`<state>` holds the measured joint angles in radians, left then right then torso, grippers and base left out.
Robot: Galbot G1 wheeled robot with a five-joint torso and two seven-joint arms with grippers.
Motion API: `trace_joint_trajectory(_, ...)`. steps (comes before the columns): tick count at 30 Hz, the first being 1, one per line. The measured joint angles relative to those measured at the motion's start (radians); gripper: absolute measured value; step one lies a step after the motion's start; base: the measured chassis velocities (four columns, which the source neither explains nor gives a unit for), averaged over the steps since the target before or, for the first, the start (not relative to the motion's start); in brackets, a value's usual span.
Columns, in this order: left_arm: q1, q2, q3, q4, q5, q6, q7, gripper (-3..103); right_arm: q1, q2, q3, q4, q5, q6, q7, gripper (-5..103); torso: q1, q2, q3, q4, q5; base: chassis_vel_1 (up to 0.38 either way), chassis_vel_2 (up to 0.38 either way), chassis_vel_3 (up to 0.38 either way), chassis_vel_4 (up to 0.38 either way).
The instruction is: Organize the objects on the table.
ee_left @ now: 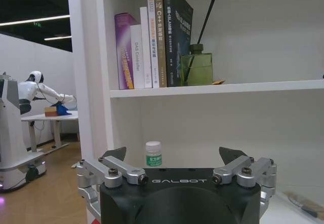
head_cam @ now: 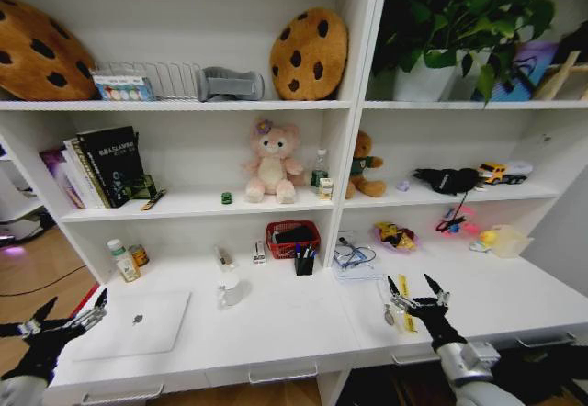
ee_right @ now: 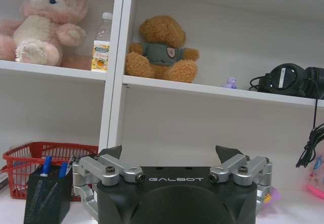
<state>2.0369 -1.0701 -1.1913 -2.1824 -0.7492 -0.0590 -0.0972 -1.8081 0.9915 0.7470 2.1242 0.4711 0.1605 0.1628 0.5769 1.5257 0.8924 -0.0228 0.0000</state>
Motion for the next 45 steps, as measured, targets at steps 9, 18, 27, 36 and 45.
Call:
trace_joint_trajectory(9, 0.000, 0.000, 0.000, 0.000, 0.000, 0.000, 0.000, 100, 0.000, 0.000, 0.000, 0.000, 0.000, 0.000, 0.000, 100, 0.000, 0.000, 0.000, 0.0000, 0.0001, 0.150, 0.149, -0.145, -0.156)
trace_joint_trajectory(18, 0.000, 0.000, 0.000, 0.000, 0.000, 0.000, 0.000, 100, 0.000, 0.000, 0.000, 0.000, 0.000, 0.000, 0.000, 100, 0.000, 0.000, 0.000, -0.0001, 0.0000, 0.160, 0.169, -0.170, -0.158)
trace_joint_trajectory(27, 0.000, 0.000, 0.000, 0.000, 0.000, 0.000, 0.000, 100, 0.000, 0.000, 0.000, 0.000, 0.000, 0.000, 0.000, 100, 0.000, 0.000, 0.000, 0.0002, -0.0003, 0.159, 0.161, -0.169, -0.154)
trace_joint_trajectory(36, 0.000, 0.000, 0.000, 0.000, 0.000, 0.000, 0.000, 100, 0.000, 0.000, 0.000, 0.000, 0.000, 0.000, 0.000, 100, 0.000, 0.000, 0.000, 0.0002, 0.0000, 0.097, 0.087, -0.087, -0.093)
trace_joint_trajectory(45, 0.000, 0.000, 0.000, 0.000, 0.000, 0.000, 0.000, 100, 0.000, 0.000, 0.000, 0.000, 0.000, 0.000, 0.000, 100, 0.000, 0.000, 0.000, 0.0001, 0.0002, -0.007, -0.003, 0.002, 0.003)
